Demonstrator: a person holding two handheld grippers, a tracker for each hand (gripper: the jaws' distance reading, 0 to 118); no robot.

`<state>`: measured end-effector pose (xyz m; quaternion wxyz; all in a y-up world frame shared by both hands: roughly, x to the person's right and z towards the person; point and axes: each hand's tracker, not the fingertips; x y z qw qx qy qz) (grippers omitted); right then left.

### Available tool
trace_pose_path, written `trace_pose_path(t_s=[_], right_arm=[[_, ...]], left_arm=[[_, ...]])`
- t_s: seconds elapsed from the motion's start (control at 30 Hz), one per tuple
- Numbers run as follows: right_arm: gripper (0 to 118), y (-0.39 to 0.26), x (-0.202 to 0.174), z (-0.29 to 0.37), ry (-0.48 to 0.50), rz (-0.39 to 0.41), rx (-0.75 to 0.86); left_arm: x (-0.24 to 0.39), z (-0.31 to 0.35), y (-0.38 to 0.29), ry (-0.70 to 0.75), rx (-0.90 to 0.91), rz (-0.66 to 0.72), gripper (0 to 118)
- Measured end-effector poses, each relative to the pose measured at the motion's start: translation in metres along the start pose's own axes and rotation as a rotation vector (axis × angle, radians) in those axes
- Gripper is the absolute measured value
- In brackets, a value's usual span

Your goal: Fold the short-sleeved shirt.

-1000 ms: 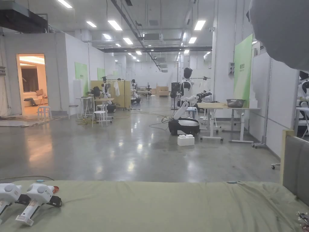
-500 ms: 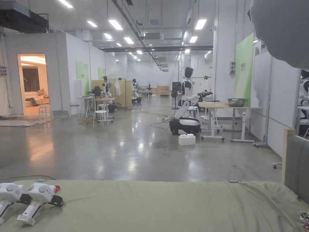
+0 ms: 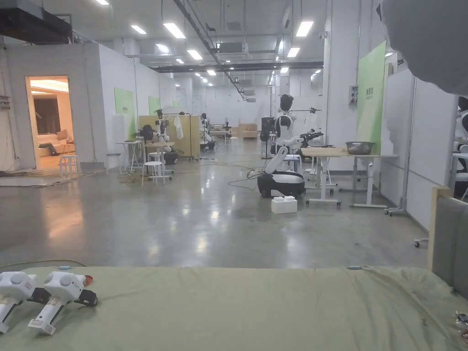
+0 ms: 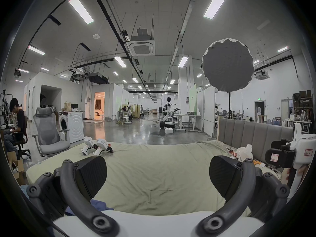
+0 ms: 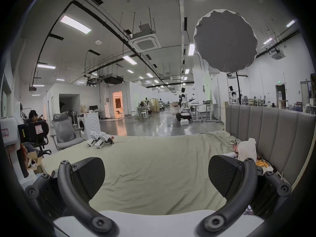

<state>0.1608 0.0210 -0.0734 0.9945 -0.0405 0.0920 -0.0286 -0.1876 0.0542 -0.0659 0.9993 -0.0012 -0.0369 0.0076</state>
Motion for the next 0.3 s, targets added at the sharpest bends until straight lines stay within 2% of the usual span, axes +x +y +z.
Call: trace_pose_path(t_s=[0.3], right_arm=[[118, 0.0011, 0.0019, -0.0095, -0.001, 0.004, 0.000]], left_arm=[[-0.0012, -0.0085, -0.0060, 0.025, 0.024, -0.035, 118]])
